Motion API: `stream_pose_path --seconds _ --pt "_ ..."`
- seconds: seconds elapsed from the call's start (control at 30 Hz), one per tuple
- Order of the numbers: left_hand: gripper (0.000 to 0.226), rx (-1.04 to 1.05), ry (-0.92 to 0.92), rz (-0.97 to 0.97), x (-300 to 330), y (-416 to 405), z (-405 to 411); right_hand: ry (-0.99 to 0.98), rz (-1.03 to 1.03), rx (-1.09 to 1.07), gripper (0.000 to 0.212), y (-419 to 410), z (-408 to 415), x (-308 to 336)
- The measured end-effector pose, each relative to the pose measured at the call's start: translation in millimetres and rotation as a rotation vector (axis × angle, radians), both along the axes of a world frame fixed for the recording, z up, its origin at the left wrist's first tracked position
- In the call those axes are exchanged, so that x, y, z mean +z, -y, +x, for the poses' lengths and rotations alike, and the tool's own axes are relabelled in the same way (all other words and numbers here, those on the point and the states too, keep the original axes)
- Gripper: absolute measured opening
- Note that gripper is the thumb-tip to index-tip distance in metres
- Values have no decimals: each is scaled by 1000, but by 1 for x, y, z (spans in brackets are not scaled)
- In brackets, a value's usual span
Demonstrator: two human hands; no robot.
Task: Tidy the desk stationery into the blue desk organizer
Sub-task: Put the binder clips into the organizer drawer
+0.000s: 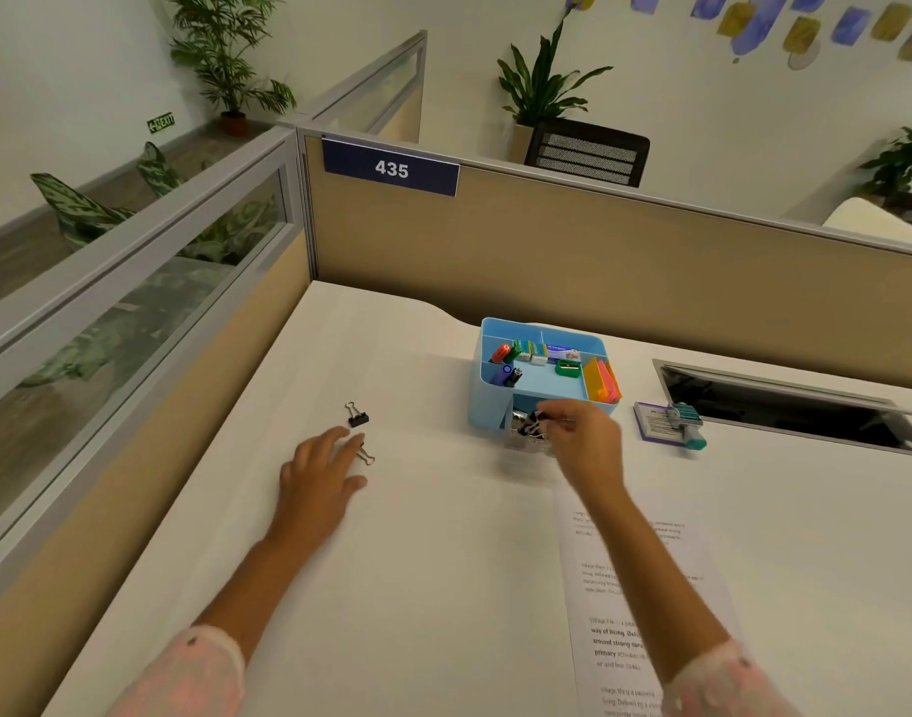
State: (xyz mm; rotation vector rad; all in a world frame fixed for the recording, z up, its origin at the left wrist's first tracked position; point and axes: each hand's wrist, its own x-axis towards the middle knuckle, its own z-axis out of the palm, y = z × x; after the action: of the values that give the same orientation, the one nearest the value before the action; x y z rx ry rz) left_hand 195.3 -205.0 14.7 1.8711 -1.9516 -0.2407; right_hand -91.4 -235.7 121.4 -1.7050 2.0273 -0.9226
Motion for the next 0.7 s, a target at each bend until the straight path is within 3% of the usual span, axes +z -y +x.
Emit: stream_pose_path --seconds 0.2,0.3,0.37,0.53,0.7 --pt "44 -108 4 -41 -4 22 11 -512 184 92 27 27 -27 -2" --pt "40 -101 -2 -104 -9 17 11 -613 273 147 36 28 -27 -4" --pt "36 -94 -31 -137 -11 14 11 -600 177 138 35 27 -25 -6" --pt "23 -57 -104 -124 -12 9 13 -340 -205 91 17 12 9 -12" --pt "20 2 -150 -93 -12 -1 12 -191 -272 366 19 -7 80 -36"
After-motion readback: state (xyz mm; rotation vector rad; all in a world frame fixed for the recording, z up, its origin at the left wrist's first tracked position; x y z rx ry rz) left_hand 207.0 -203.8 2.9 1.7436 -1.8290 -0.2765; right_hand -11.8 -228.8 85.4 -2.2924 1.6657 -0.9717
